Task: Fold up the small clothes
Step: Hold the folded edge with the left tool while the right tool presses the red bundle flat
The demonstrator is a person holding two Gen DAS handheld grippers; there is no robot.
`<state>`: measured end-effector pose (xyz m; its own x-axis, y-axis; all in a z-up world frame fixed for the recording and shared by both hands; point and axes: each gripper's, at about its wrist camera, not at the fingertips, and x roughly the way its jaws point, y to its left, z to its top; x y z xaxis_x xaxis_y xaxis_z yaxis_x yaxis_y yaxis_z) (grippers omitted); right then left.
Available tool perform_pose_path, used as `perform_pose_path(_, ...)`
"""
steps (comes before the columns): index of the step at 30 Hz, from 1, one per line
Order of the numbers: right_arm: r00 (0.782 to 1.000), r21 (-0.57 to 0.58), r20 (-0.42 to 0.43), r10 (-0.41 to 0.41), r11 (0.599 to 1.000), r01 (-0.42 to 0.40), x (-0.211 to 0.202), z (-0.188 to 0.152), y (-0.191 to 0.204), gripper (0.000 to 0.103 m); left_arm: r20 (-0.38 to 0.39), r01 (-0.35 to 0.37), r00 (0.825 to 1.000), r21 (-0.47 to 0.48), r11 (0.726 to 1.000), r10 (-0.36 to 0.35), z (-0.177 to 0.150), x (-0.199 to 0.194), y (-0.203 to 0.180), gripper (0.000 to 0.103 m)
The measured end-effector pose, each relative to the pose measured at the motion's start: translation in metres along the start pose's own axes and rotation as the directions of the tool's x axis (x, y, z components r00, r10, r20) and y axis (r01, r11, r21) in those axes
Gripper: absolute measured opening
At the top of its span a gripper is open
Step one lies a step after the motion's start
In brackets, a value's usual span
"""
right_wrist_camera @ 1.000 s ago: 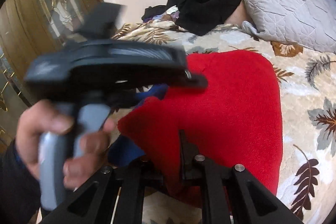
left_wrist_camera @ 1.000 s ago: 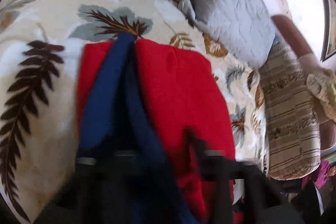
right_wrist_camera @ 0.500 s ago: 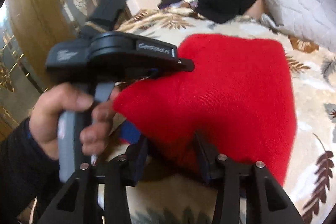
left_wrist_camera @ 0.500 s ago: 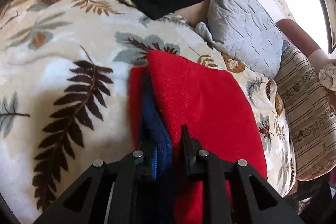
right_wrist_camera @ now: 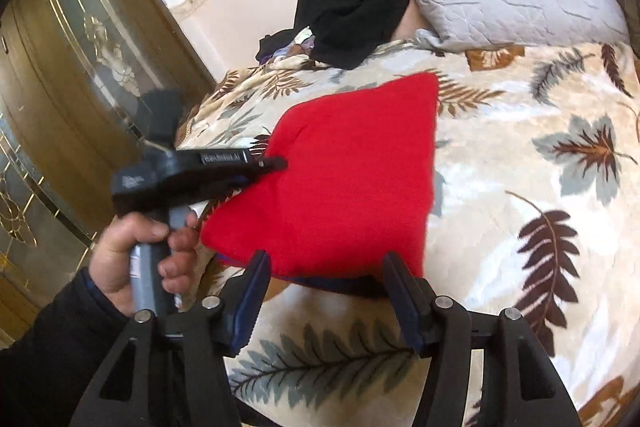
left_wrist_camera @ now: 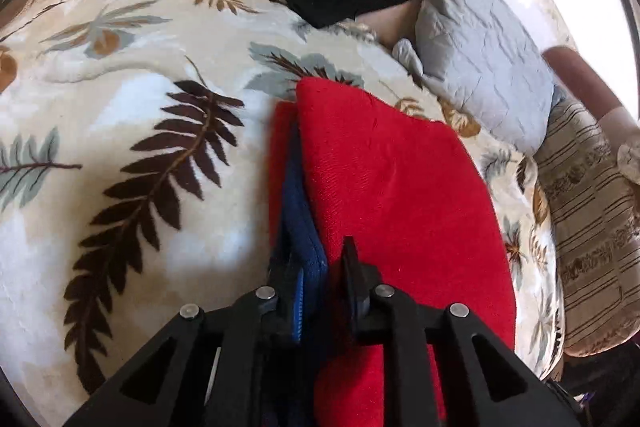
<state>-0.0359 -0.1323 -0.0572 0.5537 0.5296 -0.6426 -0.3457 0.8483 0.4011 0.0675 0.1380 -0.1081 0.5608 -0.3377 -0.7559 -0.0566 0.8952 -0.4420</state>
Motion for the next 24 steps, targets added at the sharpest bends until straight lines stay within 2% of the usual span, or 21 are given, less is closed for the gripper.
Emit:
perform_pose_path(1, 1.0, 0.017, 0.006, 0.0, 1.0, 0.0, -0.002, 0.001, -0.005, 0.074, 0.006, -0.01, 1.0, 0.006, 1.0, 0.01, 0.001, -0.003, -0.002, 0.024)
perform_pose_path(5, 0.999, 0.107, 0.037, 0.02, 0.994, -0.024, -0.013, 0.004, -0.023, 0.078, 0.089, -0.109, 0.991, 0.069, 0.992, 0.102, 0.001, -0.035, -0.021, 0.027)
perform_pose_path(6, 0.998, 0.139, 0.049, 0.033, 0.99, -0.04, -0.015, 0.006, -0.032, 0.079, 0.111, -0.099, 0.99, 0.087, 0.991, 0.089, -0.001, -0.044, -0.026, 0.028)
perform_pose_path(8, 0.998, 0.193, 0.047, 0.038, 0.98, -0.047, -0.013, 0.008, -0.046, 0.083, 0.14, -0.064, 0.989, 0.122, 0.99, 0.047, -0.009, -0.056, -0.038, 0.038)
perform_pose_path(9, 0.998, 0.218, 0.038, 0.047, 0.974, -0.054, -0.01, 0.009, -0.054, 0.083, 0.139, -0.065, 0.989, 0.138, 0.988, 0.045, -0.012, -0.056, -0.043, 0.043)
perform_pose_path(11, 0.994, 0.3, 0.023, 0.106, 0.948, -0.108, 0.0, 0.018, -0.074, 0.083, 0.114, -0.076, 0.992, 0.193, 0.978, 0.055, -0.02, -0.045, -0.052, 0.043)
perform_pose_path(13, 0.991, 0.336, 0.019, 0.135, 0.932, -0.134, 0.008, 0.026, -0.084, 0.083, 0.062, -0.2, 0.98, 0.201, 0.959, 0.191, -0.024, -0.018, -0.047, 0.044)
perform_pose_path(14, 0.987, 0.348, 0.013, 0.162, 0.924, -0.156, 0.017, 0.035, -0.089, 0.083, 0.039, -0.217, 0.976, 0.172, 0.961, 0.213, -0.027, -0.007, -0.036, 0.044)
perform_pose_path(15, 0.983, 0.359, -0.003, 0.186, 0.917, -0.172, 0.025, 0.039, -0.091, 0.084, 0.06, -0.208, 0.978, 0.139, 0.968, 0.201, -0.029, -0.008, -0.028, 0.05)
perform_pose_path(17, 0.967, 0.399, -0.047, 0.249, 0.893, -0.21, 0.052, 0.051, -0.097, 0.083, 0.057, -0.2, 0.979, 0.122, 0.972, 0.194, -0.028, -0.008, -0.024, 0.051)
perform_pose_path(18, 0.955, 0.404, -0.096, 0.279, 0.888, -0.219, 0.07, 0.056, -0.097, 0.075, 0.059, -0.201, 0.979, 0.123, 0.972, 0.195, -0.027, -0.008, -0.024, 0.051)
perform_pose_path(19, 0.956, 0.38, -0.165, 0.243, 0.91, -0.166, 0.086, 0.059, -0.094, 0.047, 0.064, -0.207, 0.978, 0.131, 0.97, 0.201, -0.027, -0.007, -0.024, 0.051)
perform_pose_path(21, 0.963, 0.331, -0.186, 0.195, 0.935, -0.125, 0.089, 0.062, -0.084, 0.045, 0.062, -0.2, 0.979, 0.119, 0.973, 0.194, -0.027, -0.006, -0.02, 0.052)
perform_pose_path(24, 0.979, 0.231, -0.153, 0.136, 0.968, -0.099, 0.07, 0.063, -0.068, 0.045, 0.051, -0.153, 0.988, 0.091, 0.984, 0.148, -0.027, -0.007, -0.011, 0.053)
